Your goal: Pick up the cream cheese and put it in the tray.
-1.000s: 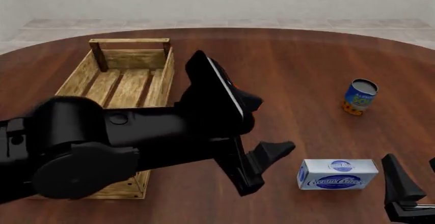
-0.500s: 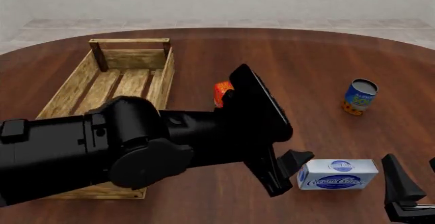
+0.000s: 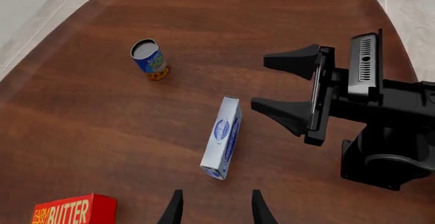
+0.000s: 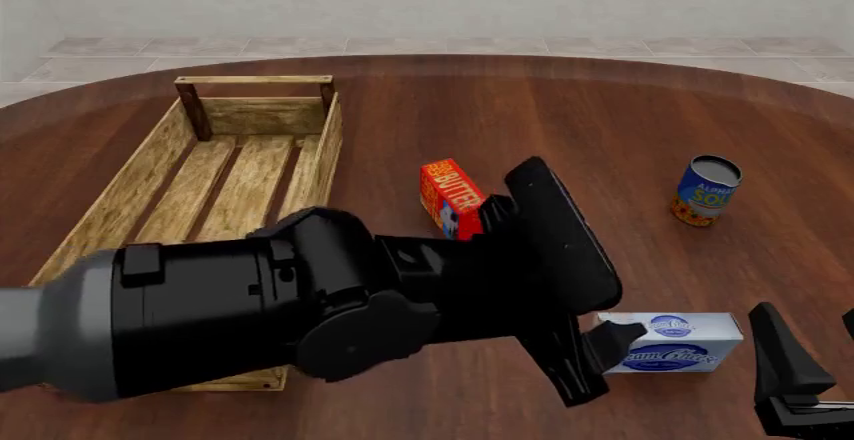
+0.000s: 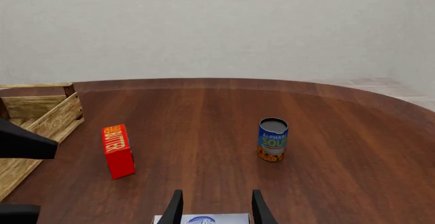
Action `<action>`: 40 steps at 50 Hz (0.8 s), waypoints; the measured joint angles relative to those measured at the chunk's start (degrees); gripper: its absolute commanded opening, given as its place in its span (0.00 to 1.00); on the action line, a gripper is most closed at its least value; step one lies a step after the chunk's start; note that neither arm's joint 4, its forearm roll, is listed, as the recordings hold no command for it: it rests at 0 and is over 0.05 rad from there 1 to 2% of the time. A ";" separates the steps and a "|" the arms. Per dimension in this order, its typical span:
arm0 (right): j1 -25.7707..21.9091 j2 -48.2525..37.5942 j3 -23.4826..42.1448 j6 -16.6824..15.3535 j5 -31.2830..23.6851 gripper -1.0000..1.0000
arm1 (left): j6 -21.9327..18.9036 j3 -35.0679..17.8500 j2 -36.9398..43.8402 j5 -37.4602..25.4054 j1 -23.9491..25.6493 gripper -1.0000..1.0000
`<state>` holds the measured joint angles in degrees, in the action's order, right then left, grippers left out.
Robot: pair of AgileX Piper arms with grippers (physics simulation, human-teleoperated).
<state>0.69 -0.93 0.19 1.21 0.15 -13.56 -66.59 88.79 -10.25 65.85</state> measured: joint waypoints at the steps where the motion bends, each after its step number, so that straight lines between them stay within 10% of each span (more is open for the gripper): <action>1: 0.00 -0.01 0.00 0.01 0.01 1.00 | -0.16 -0.07 0.26 0.09 0.03 1.00; 40: -0.08 0.05 0.00 0.05 -0.01 1.00 | -4.59 -5.64 10.13 -0.29 0.31 1.00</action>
<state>0.61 -0.89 0.19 1.26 0.14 -18.15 -72.23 98.92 -10.54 66.15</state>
